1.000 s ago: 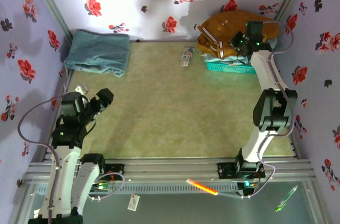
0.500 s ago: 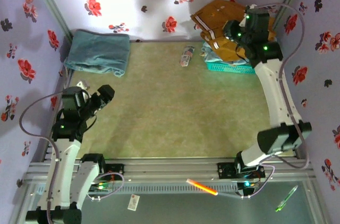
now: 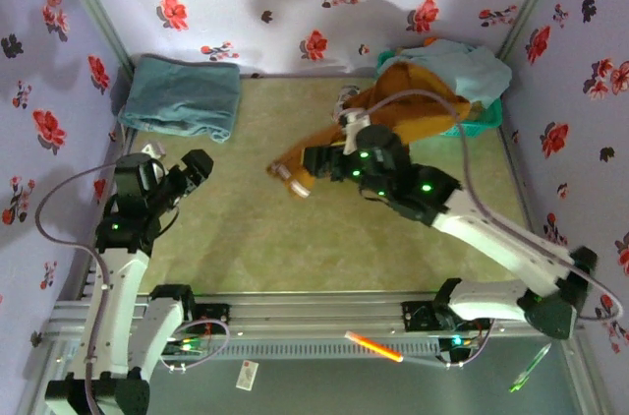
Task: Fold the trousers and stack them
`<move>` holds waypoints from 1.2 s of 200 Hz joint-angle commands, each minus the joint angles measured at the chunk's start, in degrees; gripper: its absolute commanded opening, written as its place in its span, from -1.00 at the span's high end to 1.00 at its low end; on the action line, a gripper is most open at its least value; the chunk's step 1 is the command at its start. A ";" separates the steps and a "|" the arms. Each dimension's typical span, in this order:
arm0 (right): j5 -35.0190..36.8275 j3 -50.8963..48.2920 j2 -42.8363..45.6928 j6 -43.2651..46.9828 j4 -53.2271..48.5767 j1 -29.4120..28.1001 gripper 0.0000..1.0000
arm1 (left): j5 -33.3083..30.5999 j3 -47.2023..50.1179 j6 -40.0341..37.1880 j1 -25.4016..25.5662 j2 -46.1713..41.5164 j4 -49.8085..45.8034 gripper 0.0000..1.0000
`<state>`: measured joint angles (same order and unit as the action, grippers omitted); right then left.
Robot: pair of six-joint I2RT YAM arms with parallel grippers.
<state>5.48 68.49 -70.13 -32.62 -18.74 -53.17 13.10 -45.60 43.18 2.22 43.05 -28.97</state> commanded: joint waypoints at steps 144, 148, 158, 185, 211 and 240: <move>0.50 -4.35 -9.35 2.80 -4.85 37.56 -0.77 | -7.67 -13.96 -6.18 18.71 52.44 12.84 -0.78; 0.12 -4.03 -10.42 3.02 -4.88 38.40 -0.78 | -7.68 -14.80 -6.45 18.87 53.68 13.02 -0.74; -1.68 -2.66 -13.15 3.45 -5.45 40.33 -0.78 | -7.27 -16.64 -7.03 19.12 56.44 13.49 -0.64; -5.64 1.53 -19.43 6.40 -6.42 40.98 -0.74 | -5.99 -19.08 -8.17 19.39 61.48 14.69 -0.27; -8.34 3.74 -23.54 7.68 -6.77 40.43 -0.60 | -5.30 -18.76 -8.85 19.47 63.43 15.60 0.37; -11.62 -1.03 -23.03 6.80 -6.45 40.18 0.39 | -4.66 -16.83 -9.08 19.39 60.87 16.55 1.00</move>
<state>-2.63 70.22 -93.93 -25.76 -24.53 -12.47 7.51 -63.59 35.33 21.28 105.75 -13.96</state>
